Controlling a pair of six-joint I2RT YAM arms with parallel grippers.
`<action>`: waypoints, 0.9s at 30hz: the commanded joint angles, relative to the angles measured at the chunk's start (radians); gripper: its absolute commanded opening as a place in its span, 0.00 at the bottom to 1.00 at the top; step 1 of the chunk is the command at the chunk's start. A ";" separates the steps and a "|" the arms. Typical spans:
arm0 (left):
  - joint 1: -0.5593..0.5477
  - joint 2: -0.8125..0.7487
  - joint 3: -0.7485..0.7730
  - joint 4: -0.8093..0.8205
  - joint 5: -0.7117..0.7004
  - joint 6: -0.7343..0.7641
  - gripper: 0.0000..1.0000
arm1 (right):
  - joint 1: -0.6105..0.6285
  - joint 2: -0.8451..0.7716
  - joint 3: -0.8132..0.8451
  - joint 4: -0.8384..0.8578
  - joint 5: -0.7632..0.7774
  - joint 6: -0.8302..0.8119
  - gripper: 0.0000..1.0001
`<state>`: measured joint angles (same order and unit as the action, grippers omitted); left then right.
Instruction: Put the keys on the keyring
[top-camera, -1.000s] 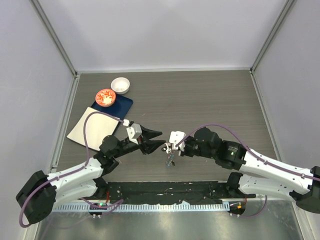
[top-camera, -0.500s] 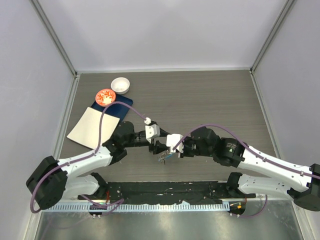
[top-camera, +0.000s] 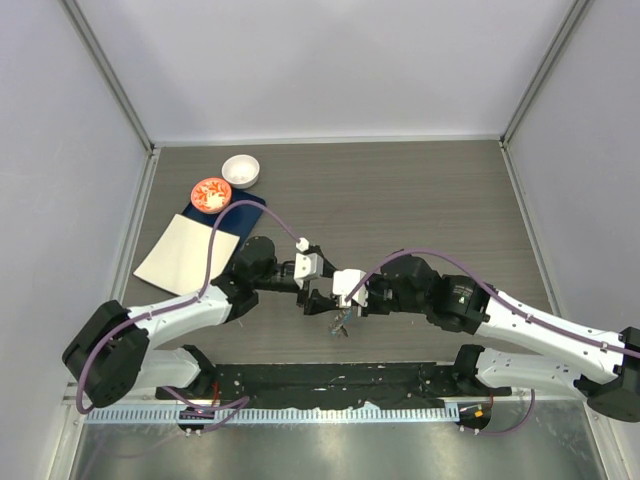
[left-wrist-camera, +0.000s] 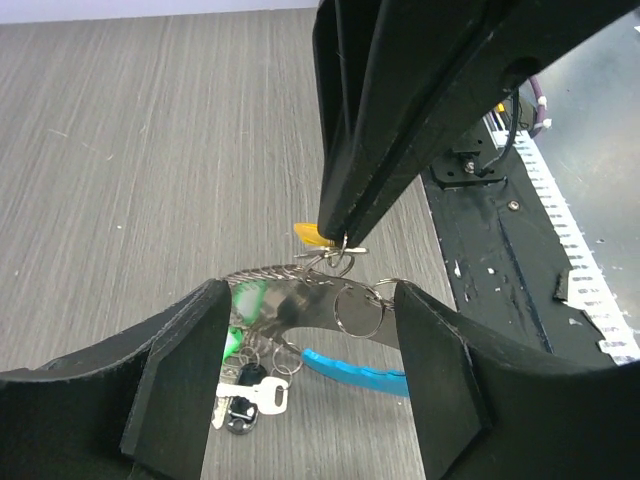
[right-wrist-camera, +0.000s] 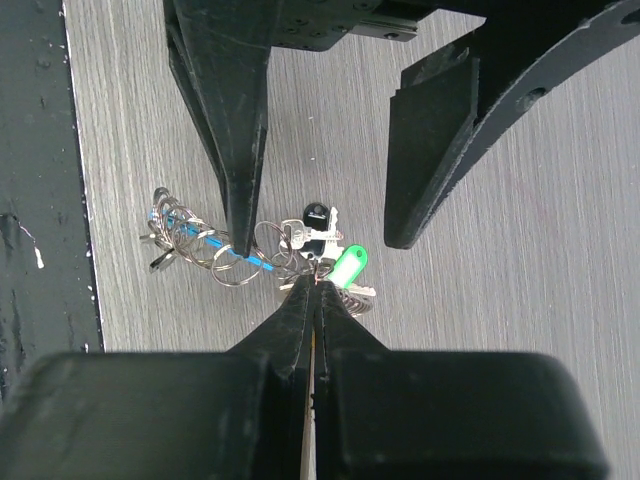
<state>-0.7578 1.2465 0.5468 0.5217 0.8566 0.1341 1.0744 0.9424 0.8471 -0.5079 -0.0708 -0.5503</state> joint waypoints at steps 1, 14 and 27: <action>0.003 0.007 -0.012 0.075 0.024 -0.007 0.71 | 0.005 -0.021 0.049 0.025 0.017 -0.013 0.01; 0.009 0.093 0.096 0.032 0.071 0.045 0.49 | 0.005 -0.019 0.055 0.011 -0.015 0.000 0.01; 0.035 0.099 0.163 -0.155 0.170 0.157 0.52 | 0.005 -0.044 0.050 0.000 0.006 0.001 0.01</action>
<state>-0.7315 1.3399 0.6540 0.4374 0.9695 0.2287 1.0744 0.9291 0.8482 -0.5442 -0.0711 -0.5503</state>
